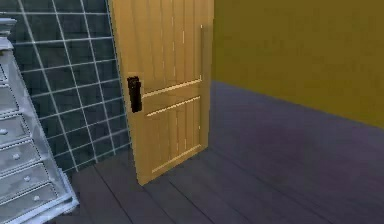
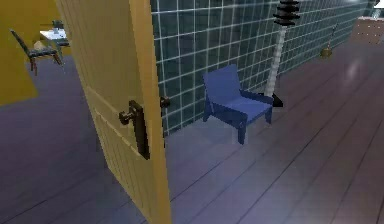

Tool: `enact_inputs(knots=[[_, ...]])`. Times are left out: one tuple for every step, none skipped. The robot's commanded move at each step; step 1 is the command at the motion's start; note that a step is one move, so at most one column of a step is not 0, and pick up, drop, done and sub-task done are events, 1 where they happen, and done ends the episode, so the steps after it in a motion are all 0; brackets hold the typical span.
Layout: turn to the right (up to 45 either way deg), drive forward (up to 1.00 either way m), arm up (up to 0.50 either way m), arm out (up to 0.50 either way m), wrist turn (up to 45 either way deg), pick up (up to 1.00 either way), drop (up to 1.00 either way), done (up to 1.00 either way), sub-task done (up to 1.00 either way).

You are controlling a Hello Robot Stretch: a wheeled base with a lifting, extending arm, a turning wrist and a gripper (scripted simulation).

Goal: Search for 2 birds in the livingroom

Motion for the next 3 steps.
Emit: enact_inputs(knots=[[21.0,0.0,0.0,0.0,0.0,0.0,0.0,0.0,0.0],[0.0,0.05,0.0,0.0,0.0,0.0,0.0,0.0,0.0],[15.0,0.0,0.0,0.0,0.0,0.0,0.0,0.0,0.0]])
